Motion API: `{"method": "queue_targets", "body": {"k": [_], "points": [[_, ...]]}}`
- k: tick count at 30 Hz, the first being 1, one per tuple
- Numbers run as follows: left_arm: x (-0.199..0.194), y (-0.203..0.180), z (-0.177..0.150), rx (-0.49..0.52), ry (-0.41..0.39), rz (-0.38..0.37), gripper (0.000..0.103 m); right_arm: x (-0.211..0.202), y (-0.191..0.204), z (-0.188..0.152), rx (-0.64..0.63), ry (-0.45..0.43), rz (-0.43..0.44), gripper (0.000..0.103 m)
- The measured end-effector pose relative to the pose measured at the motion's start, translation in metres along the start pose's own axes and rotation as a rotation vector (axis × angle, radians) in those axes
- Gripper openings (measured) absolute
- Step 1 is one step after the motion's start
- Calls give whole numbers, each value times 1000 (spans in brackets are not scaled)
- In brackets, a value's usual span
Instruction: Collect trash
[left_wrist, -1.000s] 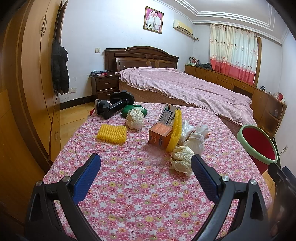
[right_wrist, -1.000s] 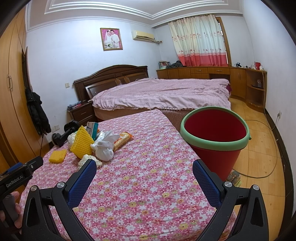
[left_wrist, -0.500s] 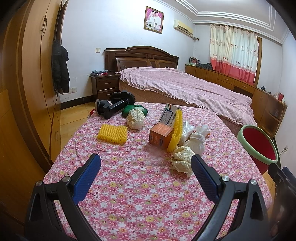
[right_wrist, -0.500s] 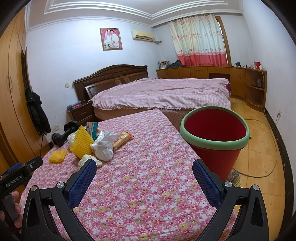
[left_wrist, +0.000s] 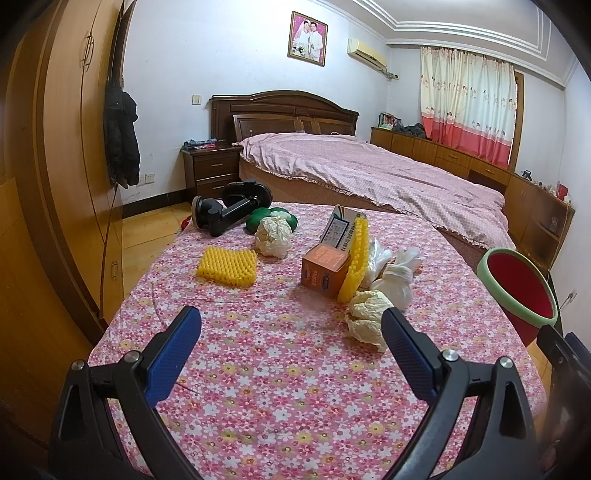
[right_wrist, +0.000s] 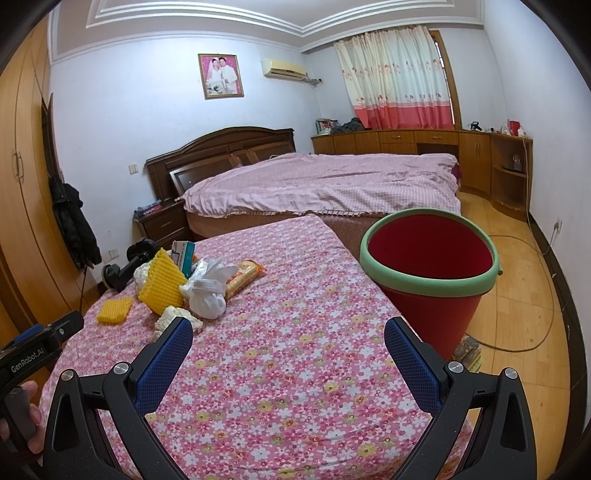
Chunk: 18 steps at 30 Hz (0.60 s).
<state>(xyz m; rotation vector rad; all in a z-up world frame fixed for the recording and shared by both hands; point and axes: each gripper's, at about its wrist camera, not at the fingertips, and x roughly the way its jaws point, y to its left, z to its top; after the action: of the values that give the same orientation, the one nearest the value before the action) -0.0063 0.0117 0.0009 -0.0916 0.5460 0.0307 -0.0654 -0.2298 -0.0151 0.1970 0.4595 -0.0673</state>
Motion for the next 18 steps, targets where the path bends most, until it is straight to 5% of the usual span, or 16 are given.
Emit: {"method": "queue_targets", "body": {"k": [18], "points": [[70, 42, 41, -2, 110, 77, 97, 48, 10, 27, -42, 57, 26, 103]]}}
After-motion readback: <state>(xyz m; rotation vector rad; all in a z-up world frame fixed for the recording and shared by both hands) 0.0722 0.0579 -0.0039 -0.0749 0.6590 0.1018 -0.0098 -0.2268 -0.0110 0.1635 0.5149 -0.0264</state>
